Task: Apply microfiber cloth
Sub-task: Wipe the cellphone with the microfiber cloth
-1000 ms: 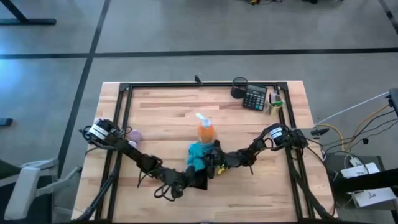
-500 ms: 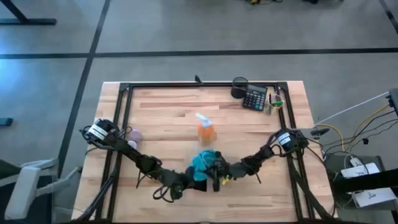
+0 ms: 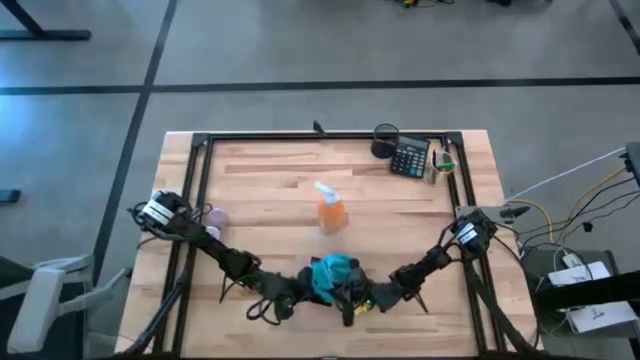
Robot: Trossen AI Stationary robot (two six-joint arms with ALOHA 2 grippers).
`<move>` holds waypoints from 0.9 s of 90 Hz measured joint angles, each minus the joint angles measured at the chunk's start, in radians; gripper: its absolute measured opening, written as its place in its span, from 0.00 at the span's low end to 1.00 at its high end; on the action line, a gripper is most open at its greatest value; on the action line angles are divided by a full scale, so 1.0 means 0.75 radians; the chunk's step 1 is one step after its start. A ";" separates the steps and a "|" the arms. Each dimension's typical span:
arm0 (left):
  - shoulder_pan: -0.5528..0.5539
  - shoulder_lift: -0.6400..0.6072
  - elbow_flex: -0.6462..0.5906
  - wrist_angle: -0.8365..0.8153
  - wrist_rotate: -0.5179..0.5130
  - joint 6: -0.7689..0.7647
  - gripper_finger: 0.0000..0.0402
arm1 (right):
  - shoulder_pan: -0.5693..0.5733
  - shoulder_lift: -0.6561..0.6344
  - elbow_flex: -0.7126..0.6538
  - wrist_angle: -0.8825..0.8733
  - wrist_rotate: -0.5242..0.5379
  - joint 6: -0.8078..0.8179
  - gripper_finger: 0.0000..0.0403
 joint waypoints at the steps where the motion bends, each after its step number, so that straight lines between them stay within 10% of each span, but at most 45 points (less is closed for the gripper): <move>1: 0.000 0.000 0.000 -0.001 -0.003 0.000 0.02 | -0.004 0.000 0.000 -0.008 0.006 0.002 0.00; 81: 0.001 -0.001 0.004 -0.017 0.019 -0.067 0.02 | -0.286 -0.061 -0.036 -0.418 -0.024 -0.139 0.00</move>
